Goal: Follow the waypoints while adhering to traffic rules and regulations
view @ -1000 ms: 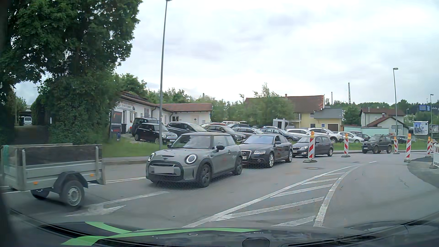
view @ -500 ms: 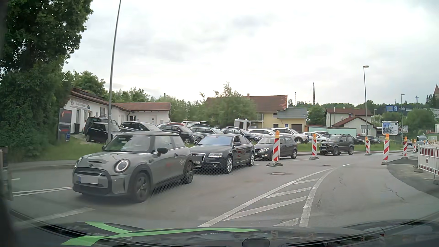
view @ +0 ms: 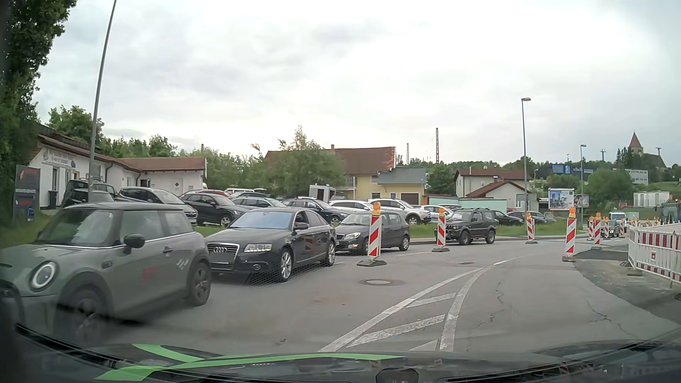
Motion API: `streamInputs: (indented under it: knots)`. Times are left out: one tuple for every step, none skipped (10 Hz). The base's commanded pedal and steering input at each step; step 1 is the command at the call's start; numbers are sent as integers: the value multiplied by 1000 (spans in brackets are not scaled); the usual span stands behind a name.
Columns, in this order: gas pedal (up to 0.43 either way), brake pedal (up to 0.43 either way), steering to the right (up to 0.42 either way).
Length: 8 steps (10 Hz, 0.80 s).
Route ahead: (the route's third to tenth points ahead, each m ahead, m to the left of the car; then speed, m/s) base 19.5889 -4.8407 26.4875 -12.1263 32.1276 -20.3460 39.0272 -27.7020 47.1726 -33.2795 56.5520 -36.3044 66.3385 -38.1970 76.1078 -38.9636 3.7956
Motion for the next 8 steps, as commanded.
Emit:
streamInputs:
  knots:
    - [20,0,259]
    - [20,0,249]
    - [20,0,231]
    - [20,0,214]
    - [20,0,196]
    - [20,0,179]
    - [20,0,165]
    - [20,0,157]
